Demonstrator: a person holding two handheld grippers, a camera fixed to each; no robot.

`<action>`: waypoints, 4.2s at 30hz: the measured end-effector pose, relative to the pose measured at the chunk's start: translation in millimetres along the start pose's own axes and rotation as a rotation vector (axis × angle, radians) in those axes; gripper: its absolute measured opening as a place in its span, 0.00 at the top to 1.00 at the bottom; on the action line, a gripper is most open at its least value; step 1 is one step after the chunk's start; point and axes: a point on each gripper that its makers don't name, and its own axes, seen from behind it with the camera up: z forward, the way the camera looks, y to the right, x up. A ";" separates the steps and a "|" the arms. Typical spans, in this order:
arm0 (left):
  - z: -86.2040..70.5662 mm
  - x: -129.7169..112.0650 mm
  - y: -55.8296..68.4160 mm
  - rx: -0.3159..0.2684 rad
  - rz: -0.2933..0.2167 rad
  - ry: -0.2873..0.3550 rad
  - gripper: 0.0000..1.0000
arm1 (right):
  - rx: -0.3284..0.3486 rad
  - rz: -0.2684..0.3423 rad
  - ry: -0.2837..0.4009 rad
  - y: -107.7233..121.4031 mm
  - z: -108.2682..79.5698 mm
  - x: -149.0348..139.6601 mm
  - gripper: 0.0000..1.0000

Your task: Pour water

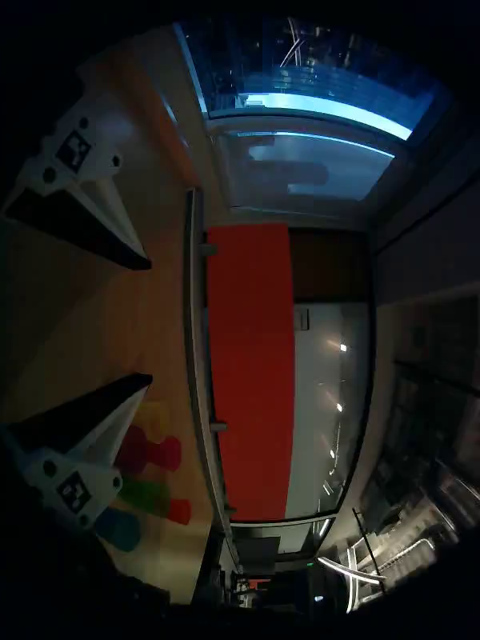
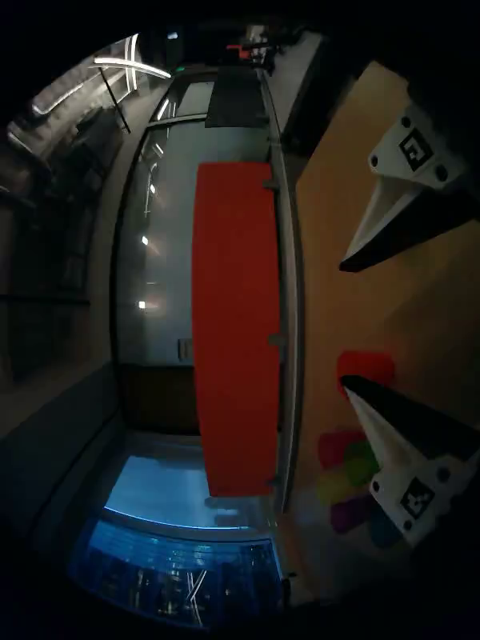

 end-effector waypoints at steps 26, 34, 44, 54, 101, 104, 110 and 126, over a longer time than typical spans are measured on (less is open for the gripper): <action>33.7 139.6 4.7 -0.122 -0.015 0.017 0.04 | 0.068 0.051 -0.027 14.4 31.8 127.4 0.01; 35.9 150.8 16.9 -0.177 -0.001 0.029 0.04 | 0.083 -0.032 -0.023 11.6 32.2 133.8 0.01; 30.6 143.7 56.3 -0.335 0.029 0.015 0.04 | 0.222 -0.060 -0.030 -13.6 28.4 133.0 0.01; 16.5 151.7 85.5 -0.477 0.034 0.032 0.04 | 0.368 -0.072 -0.017 -46.3 16.6 145.2 0.01; -33.8 51.7 185.2 -0.939 0.197 -0.132 0.04 | 0.571 -0.231 -0.196 -91.0 20.6 89.5 0.01; -36.0 37.2 192.6 -0.958 0.211 -0.150 0.04 | 0.571 -0.233 -0.204 -91.3 22.4 85.9 0.01; -35.9 10.9 205.7 -0.981 0.250 -0.182 0.04 | 0.578 -0.234 -0.224 -94.5 25.9 76.7 0.01; -39.5 -58.3 235.6 -1.058 0.320 -0.278 0.04 | 0.584 -0.248 -0.260 -97.1 32.7 57.1 0.01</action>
